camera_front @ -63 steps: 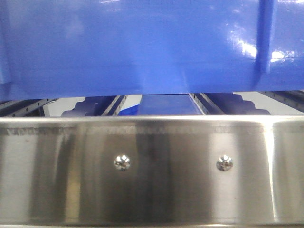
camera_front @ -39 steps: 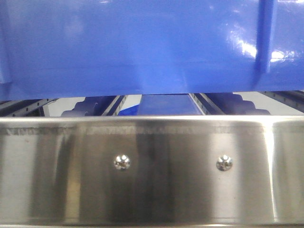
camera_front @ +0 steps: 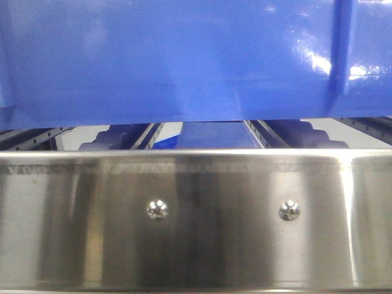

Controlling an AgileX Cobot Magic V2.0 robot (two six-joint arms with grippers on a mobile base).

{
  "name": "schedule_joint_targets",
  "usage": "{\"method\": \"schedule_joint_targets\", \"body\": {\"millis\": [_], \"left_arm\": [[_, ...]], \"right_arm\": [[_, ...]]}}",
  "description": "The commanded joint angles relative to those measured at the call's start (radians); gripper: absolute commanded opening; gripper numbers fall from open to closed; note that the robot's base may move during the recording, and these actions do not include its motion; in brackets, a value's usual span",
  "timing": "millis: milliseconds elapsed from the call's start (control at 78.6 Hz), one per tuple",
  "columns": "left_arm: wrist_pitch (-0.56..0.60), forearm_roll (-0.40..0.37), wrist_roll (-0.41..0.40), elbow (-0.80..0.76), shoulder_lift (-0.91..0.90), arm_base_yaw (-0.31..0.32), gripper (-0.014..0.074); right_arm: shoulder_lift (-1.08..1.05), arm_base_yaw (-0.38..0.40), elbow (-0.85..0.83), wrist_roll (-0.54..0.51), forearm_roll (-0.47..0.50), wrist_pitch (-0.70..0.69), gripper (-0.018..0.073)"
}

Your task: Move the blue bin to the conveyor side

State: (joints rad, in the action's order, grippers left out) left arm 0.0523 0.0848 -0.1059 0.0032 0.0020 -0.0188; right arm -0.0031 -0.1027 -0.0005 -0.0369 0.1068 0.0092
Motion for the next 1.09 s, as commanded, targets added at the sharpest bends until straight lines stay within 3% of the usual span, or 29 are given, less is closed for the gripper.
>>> {"method": "schedule_joint_targets", "body": {"millis": [0, 305, 445, 534, 687, 763, 891, 1081], "left_arm": [[0.055, 0.001, -0.004, -0.003, -0.002, 0.002, -0.0006], [0.104, -0.015, -0.004, -0.003, -0.002, 0.002, -0.0006], [-0.093, -0.009, -0.004, -0.152, -0.002, 0.002, 0.0006], [-0.222, -0.003, -0.004, -0.273, 0.013, 0.002, 0.0092], [-0.391, -0.003, -0.004, -0.498, 0.112, 0.002, 0.0348], [-0.437, -0.003, -0.004, -0.593, 0.178, 0.002, 0.0432], [-0.467, -0.003, -0.004, -0.732, 0.295, 0.022, 0.05], [-0.487, 0.027, -0.004, -0.874, 0.449, 0.107, 0.0496]], "right_arm": [[0.003, 0.004, 0.001, -0.006, 0.002, -0.039, -0.0069], [0.003, 0.004, -0.014, 0.0, 0.002, -0.088, -0.0069], [0.003, 0.004, -0.163, 0.0, 0.002, 0.025, -0.0057], [0.003, 0.004, -0.266, 0.0, 0.002, 0.068, 0.0049], [0.049, 0.004, -0.405, 0.0, 0.002, 0.091, 0.0412], [0.101, 0.0, -0.466, 0.0, 0.002, 0.091, 0.056], [0.197, -0.001, -0.53, 0.0, 0.002, 0.077, 0.0559], [0.326, -0.001, -0.557, 0.001, 0.002, 0.014, 0.0559]]}}
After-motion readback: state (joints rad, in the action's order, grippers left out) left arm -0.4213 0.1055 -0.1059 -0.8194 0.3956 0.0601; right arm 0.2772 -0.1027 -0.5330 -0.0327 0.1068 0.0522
